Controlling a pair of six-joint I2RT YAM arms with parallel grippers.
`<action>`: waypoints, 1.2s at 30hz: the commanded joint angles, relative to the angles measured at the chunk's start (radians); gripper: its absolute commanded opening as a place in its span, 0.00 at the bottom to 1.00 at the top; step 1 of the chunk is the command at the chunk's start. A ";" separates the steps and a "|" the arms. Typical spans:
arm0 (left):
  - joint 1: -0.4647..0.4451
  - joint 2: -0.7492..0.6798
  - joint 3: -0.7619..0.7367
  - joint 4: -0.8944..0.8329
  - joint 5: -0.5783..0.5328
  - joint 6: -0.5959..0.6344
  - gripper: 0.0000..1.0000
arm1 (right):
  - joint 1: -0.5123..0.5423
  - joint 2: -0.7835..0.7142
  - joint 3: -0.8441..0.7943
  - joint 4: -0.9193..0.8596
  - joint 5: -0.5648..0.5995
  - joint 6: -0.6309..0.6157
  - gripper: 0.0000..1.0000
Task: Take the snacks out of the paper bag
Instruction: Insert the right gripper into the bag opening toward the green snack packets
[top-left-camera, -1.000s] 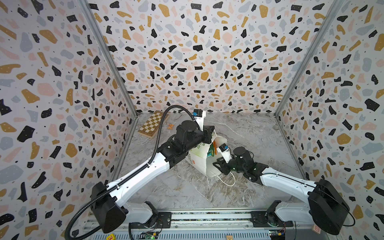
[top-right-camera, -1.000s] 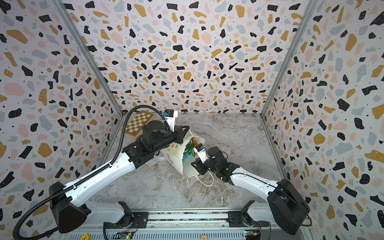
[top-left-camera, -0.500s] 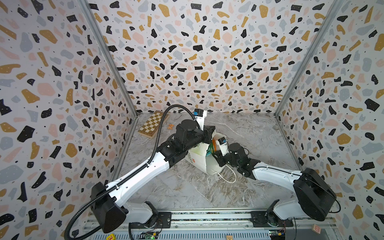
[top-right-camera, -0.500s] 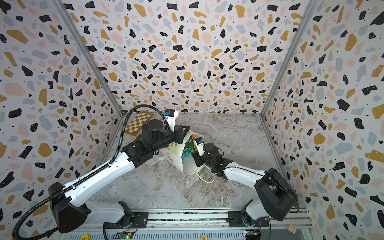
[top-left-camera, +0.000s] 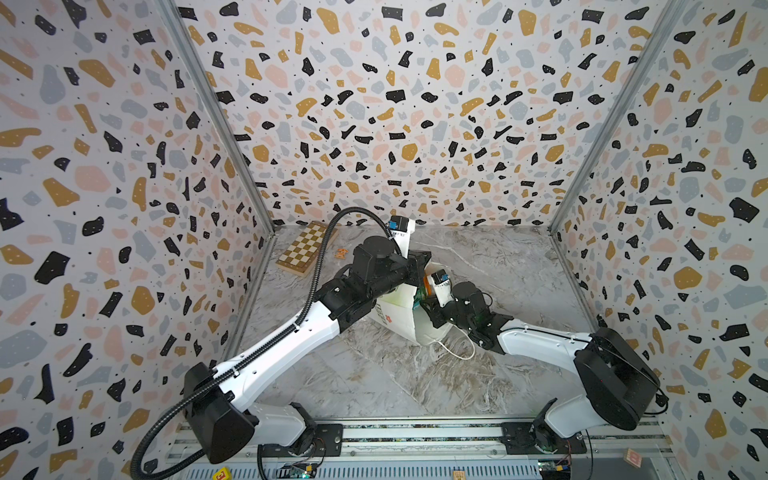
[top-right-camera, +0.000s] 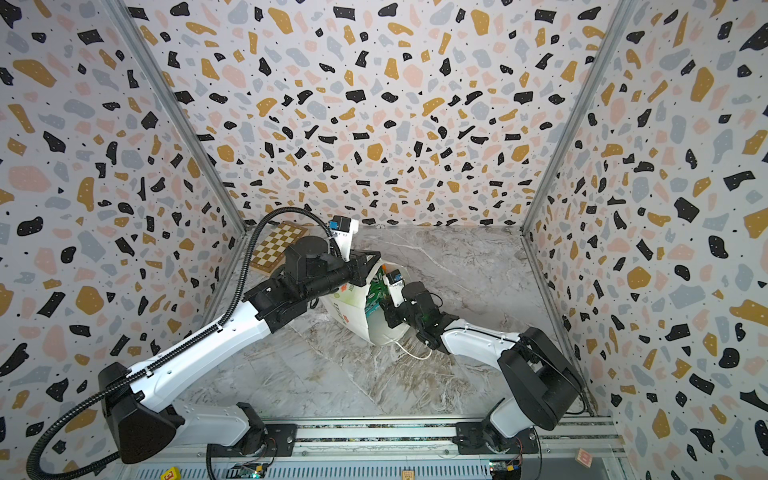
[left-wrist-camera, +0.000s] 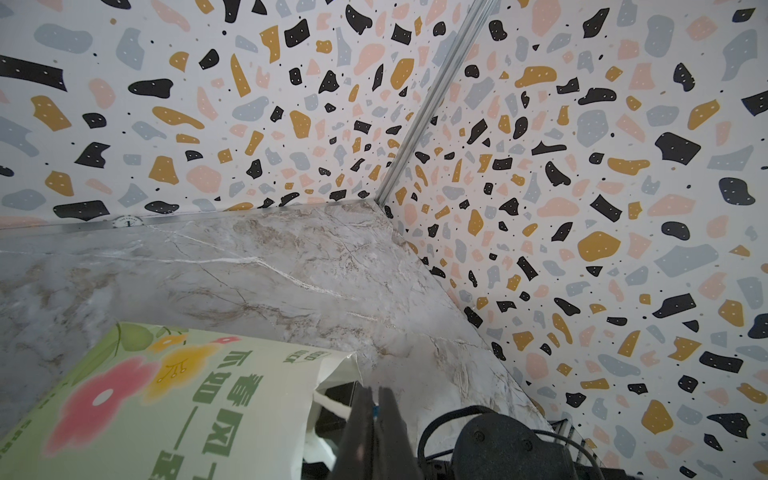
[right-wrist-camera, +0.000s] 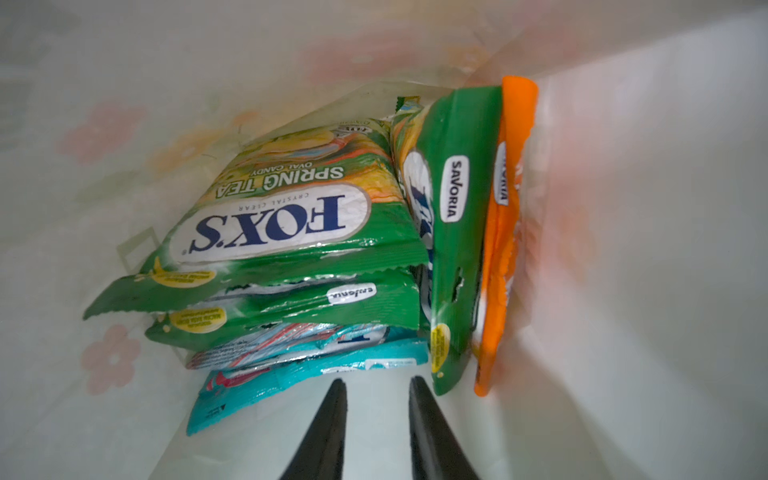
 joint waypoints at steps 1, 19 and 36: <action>0.000 -0.002 0.060 0.054 0.026 0.014 0.00 | 0.005 0.012 0.062 -0.015 -0.003 -0.029 0.31; -0.001 -0.003 0.080 0.037 0.038 0.022 0.00 | 0.003 0.094 0.159 -0.058 0.184 0.048 0.27; -0.002 -0.006 0.098 0.017 0.041 0.034 0.00 | 0.002 0.094 0.145 -0.033 0.279 0.084 0.36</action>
